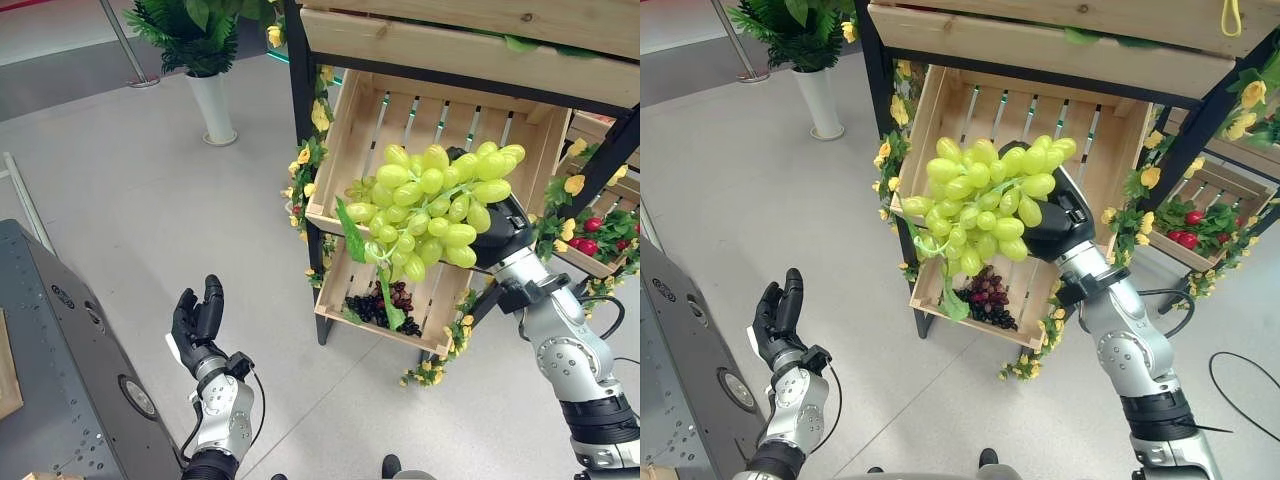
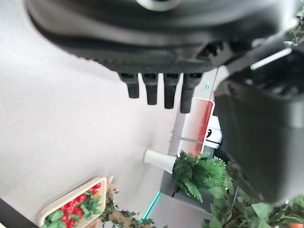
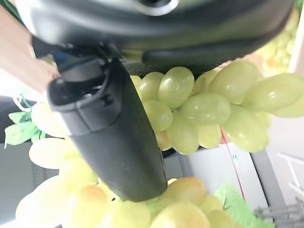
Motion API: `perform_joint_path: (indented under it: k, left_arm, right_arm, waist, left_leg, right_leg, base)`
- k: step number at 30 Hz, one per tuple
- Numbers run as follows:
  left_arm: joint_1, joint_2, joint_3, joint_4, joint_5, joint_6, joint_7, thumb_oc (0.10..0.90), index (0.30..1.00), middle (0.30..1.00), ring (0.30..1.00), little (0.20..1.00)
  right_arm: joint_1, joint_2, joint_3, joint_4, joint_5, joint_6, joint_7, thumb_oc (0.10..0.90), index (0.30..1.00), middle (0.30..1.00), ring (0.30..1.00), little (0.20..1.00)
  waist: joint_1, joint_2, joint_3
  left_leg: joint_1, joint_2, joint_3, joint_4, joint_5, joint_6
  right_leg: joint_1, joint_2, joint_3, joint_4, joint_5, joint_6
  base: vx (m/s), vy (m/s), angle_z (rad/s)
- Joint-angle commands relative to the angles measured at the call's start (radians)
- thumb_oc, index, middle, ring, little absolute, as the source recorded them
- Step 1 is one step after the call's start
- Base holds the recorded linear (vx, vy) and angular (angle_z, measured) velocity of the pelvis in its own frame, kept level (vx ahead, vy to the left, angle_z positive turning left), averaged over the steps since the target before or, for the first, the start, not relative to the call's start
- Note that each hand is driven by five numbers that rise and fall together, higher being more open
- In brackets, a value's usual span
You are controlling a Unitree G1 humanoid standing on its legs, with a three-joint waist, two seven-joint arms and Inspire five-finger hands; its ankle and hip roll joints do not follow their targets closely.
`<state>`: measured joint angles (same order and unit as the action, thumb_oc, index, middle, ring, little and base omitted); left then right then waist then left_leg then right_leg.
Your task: Pick up the fruits from the basket on one side to the basket on the other side
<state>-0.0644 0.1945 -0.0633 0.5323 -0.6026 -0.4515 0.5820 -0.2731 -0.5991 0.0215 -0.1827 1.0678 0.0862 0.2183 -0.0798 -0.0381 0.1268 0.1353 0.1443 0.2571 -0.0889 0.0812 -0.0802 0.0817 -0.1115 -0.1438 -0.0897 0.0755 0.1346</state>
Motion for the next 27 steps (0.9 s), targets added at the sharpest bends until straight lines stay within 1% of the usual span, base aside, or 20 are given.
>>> perform_joint_path:
  k: [1, 3, 6, 8, 9, 13, 14, 15, 17, 21, 23, 26, 27]
  left_arm:
    - [-0.121, 0.088, -0.023, 0.019, 0.052, -0.079, -0.032, 0.800, 0.900, 0.900, 0.900, 0.900]
    - [-0.121, 0.088, -0.024, 0.018, 0.051, -0.080, -0.033, 0.800, 0.900, 0.900, 0.900, 0.900]
    - [-0.122, 0.088, -0.037, 0.009, 0.055, -0.073, -0.023, 0.800, 0.900, 0.900, 0.900, 0.900]
    - [-0.123, 0.087, -0.039, 0.008, 0.057, -0.073, -0.021, 0.800, 0.900, 0.900, 0.900, 0.900]
    - [-0.123, 0.088, -0.044, 0.008, 0.060, -0.074, -0.020, 0.800, 0.900, 0.900, 0.900, 0.900]
    - [-0.121, 0.093, -0.056, 0.008, 0.057, -0.070, -0.024, 0.800, 0.900, 0.900, 0.900, 0.900]
    - [-0.121, 0.094, -0.057, 0.007, 0.056, -0.069, -0.025, 0.800, 0.900, 0.900, 0.900, 0.900]
    - [-0.121, 0.097, -0.060, 0.006, 0.054, -0.065, -0.029, 0.800, 0.900, 0.900, 0.900, 0.900]
    - [-0.124, 0.099, -0.064, 0.005, 0.052, -0.061, -0.030, 0.800, 0.900, 0.900, 0.900, 0.900]
    - [-0.124, 0.101, -0.074, -0.005, 0.049, -0.055, -0.030, 0.800, 0.900, 0.900, 0.900, 0.900]
    - [-0.122, 0.100, -0.079, -0.008, 0.048, -0.056, -0.031, 0.800, 0.900, 0.900, 0.900, 0.900]
    - [-0.116, 0.095, -0.082, -0.008, 0.046, -0.061, -0.035, 0.800, 0.900, 0.900, 0.900, 0.900]
    - [-0.117, 0.094, -0.084, -0.010, 0.043, -0.059, -0.033, 0.800, 0.900, 0.900, 0.900, 0.900]
  right_arm:
    - [-0.223, -0.050, -0.106, 0.067, 0.022, -0.102, -0.079, 0.400, 0.300, 0.300, 0.300, 0.300]
    - [-0.234, -0.061, -0.103, 0.086, 0.012, -0.096, -0.085, 0.400, 0.300, 0.300, 0.300, 0.300]
    - [-0.301, -0.137, -0.083, 0.212, 0.005, -0.055, -0.154, 0.400, 0.300, 0.300, 0.300, 0.300]
    - [-0.311, -0.146, -0.080, 0.227, 0.006, -0.043, -0.171, 0.400, 0.300, 0.300, 0.300, 0.300]
    - [-0.340, -0.172, -0.074, 0.285, 0.021, -0.017, -0.200, 0.400, 0.300, 0.300, 0.300, 0.300]
    - [-0.414, -0.224, -0.059, 0.449, 0.099, 0.015, -0.252, 0.400, 0.300, 0.300, 0.300, 0.300]
    - [-0.424, -0.230, -0.056, 0.467, 0.104, 0.018, -0.255, 0.400, 0.300, 0.300, 0.300, 0.300]
    - [-0.463, -0.249, -0.045, 0.537, 0.114, 0.035, -0.278, 0.400, 0.300, 0.300, 0.300, 0.300]
    - [-0.514, -0.268, -0.028, 0.625, 0.129, 0.057, -0.304, 0.400, 0.300, 0.300, 0.300, 0.300]
    - [-0.590, -0.301, 0.016, 0.760, 0.119, 0.104, -0.323, 0.400, 0.300, 0.300, 0.300, 0.300]
    - [-0.626, -0.314, 0.041, 0.827, 0.066, 0.120, -0.336, 0.400, 0.300, 0.300, 0.300, 0.300]
    - [-0.678, -0.323, 0.077, 0.912, 0.048, 0.147, -0.351, 0.400, 0.300, 0.300, 0.300, 0.300]
    - [-0.705, -0.324, 0.088, 0.964, 0.015, 0.159, -0.352, 0.400, 0.300, 0.300, 0.300, 0.300]
  waist:
    - [0.021, -0.037, -0.072]
    - [0.023, -0.037, -0.073]
    - [0.035, -0.042, -0.078]
    - [0.037, -0.043, -0.078]
    - [0.044, -0.045, -0.080]
    - [0.063, -0.047, -0.083]
    - [0.065, -0.047, -0.083]
    - [0.073, -0.048, -0.084]
    - [0.083, -0.049, -0.084]
    - [0.099, -0.050, -0.084]
    - [0.108, -0.051, -0.083]
    - [0.117, -0.050, -0.082]
    - [0.124, -0.049, -0.082]
  left_leg:
    - [0.035, -0.022, -0.062, 0.006, -0.112, 0.003]
    - [0.035, -0.023, -0.064, 0.006, -0.113, 0.003]
    - [0.040, -0.027, -0.073, 0.004, -0.113, 0.001]
    - [0.040, -0.027, -0.074, 0.004, -0.113, 0.001]
    - [0.040, -0.027, -0.078, 0.003, -0.113, 0.000]
    - [0.044, -0.028, -0.088, 0.002, -0.114, -0.003]
    - [0.045, -0.028, -0.089, 0.002, -0.114, -0.003]
    - [0.045, -0.028, -0.092, 0.002, -0.113, -0.004]
    - [0.046, -0.028, -0.096, 0.002, -0.113, -0.004]
    - [0.046, -0.028, -0.105, 0.002, -0.111, -0.006]
    - [0.046, -0.029, -0.107, 0.002, -0.111, -0.007]
    - [0.046, -0.030, -0.112, 0.002, -0.110, -0.006]
    - [0.045, -0.031, -0.114, 0.002, -0.110, -0.006]
  right_leg:
    - [0.046, -0.013, -0.029, 0.002, -0.027, -0.015]
    - [0.047, -0.013, -0.030, 0.002, -0.028, -0.015]
    - [0.055, -0.013, -0.037, 0.002, -0.028, -0.015]
    - [0.056, -0.013, -0.038, 0.002, -0.028, -0.015]
    - [0.058, -0.013, -0.042, 0.002, -0.029, -0.016]
    - [0.067, -0.014, -0.055, 0.002, -0.030, -0.018]
    - [0.068, -0.014, -0.056, 0.002, -0.031, -0.019]
    - [0.071, -0.015, -0.060, 0.002, -0.030, -0.020]
    - [0.075, -0.016, -0.065, 0.002, -0.030, -0.021]
    - [0.079, -0.017, -0.072, 0.002, -0.030, -0.024]
    - [0.082, -0.019, -0.078, 0.002, -0.029, -0.026]
    - [0.084, -0.019, -0.082, 0.002, -0.030, -0.028]
    - [0.085, -0.019, -0.084, 0.002, -0.030, -0.029]
  base:
    - [0.00, 0.000, 0.00]
    - [0.00, 0.000, 0.00]
    - [0.00, 0.000, 0.00]
    - [0.00, 0.001, 0.02]
    - [0.00, 0.001, 0.03]
    - [0.00, 0.000, 0.00]
    - [0.00, 0.000, 0.00]
    - [0.02, 0.008, 0.03]
    - [0.02, 0.008, 0.06]
    - [0.01, 0.010, 0.08]
    - [0.00, 0.013, 0.02]
    - [0.00, 0.000, 0.00]
    - [0.00, 0.000, 0.00]
